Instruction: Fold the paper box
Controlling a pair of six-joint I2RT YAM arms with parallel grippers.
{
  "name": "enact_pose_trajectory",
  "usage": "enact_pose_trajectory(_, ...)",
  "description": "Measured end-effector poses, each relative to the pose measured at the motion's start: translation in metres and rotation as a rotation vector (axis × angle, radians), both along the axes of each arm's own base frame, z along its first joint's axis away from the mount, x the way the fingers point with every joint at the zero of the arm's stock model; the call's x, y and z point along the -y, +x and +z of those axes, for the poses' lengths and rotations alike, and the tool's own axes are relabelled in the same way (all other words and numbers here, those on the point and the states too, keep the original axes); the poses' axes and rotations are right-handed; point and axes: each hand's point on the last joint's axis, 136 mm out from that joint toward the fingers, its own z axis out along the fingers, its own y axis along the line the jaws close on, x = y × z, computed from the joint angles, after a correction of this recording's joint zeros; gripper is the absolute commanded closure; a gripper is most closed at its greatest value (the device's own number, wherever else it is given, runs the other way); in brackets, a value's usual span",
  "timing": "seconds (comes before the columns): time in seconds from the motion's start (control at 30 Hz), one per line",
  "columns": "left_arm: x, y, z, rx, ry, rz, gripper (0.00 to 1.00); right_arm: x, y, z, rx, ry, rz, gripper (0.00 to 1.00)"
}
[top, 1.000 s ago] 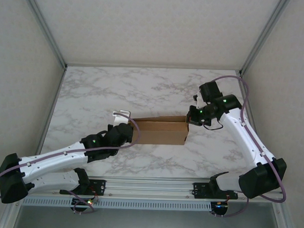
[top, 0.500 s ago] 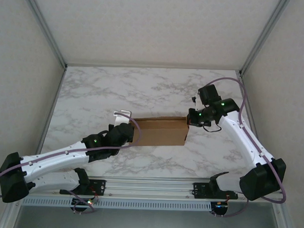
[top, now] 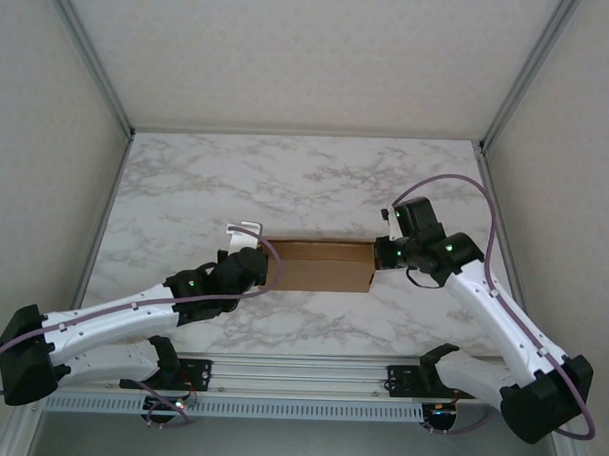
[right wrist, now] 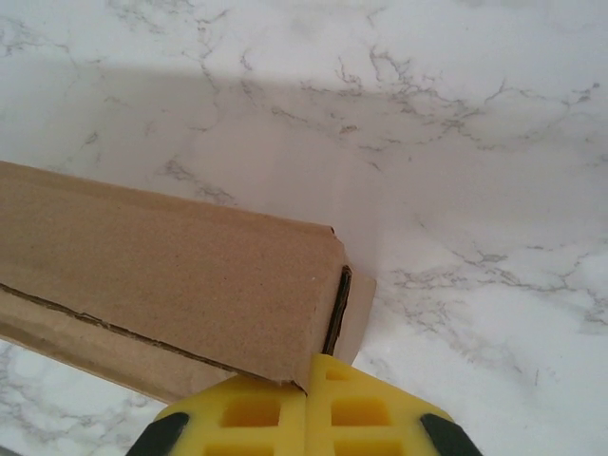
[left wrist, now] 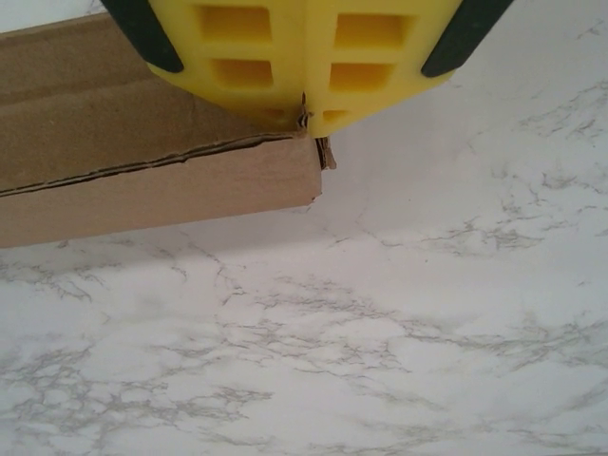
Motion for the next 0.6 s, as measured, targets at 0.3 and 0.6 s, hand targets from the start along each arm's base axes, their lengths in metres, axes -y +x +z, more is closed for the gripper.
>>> enact_pose_trajectory(0.3, -0.0006, -0.0023, -0.005, 0.01, -0.074, 0.011, 1.0, -0.0032, 0.0023, -0.0073, 0.079, 0.007, -0.021, 0.9)
enact_pose_trajectory(0.6, 0.0013, -0.0024, -0.0064, 0.006, -0.087, 0.008, 1.0, -0.0058, -0.0063, -0.0042, 0.071, 0.029, -0.009, 0.59)
